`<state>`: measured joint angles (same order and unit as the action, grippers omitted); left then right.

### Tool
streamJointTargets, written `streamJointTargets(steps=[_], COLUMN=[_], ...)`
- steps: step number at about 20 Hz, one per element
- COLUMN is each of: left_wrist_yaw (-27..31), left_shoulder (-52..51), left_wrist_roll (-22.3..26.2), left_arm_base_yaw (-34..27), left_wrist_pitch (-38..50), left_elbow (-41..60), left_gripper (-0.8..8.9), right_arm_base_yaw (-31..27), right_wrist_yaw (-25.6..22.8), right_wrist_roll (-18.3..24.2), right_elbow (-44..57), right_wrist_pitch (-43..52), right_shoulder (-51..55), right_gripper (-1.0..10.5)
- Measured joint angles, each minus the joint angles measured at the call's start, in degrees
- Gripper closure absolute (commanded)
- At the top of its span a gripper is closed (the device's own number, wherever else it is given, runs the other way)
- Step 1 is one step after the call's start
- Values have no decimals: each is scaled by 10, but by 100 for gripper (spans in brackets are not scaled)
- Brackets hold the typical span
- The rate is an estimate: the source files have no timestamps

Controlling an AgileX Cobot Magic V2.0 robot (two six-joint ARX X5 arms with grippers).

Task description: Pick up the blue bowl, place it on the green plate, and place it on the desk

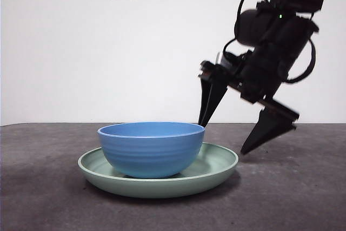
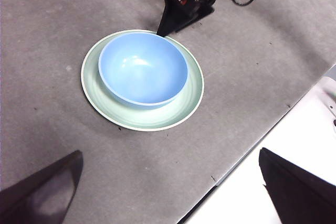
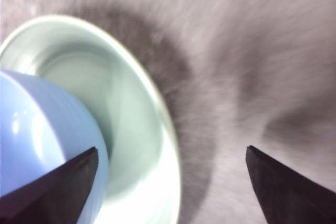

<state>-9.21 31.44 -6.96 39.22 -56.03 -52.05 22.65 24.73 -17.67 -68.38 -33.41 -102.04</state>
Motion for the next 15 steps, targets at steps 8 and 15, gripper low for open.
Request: streamJointTargets(steps=[8,15], left_wrist_yaw=[0,0], left_shoulder=[0,0], left_wrist_roll=[0,0], left_arm_base_yaw=[0,0], left_wrist_pitch=[0,2], left_elbow=[0,0], left_gripper=[282,282], right_arm_base_yaw=[-5,-5], right_wrist_yaw=[-53,-53], right_wrist_roll=[82,144], right_elbow=[-28,-28], right_wrist_pitch=[-142,-283], right_shoulder=[183,411], right_gripper=[344,345])
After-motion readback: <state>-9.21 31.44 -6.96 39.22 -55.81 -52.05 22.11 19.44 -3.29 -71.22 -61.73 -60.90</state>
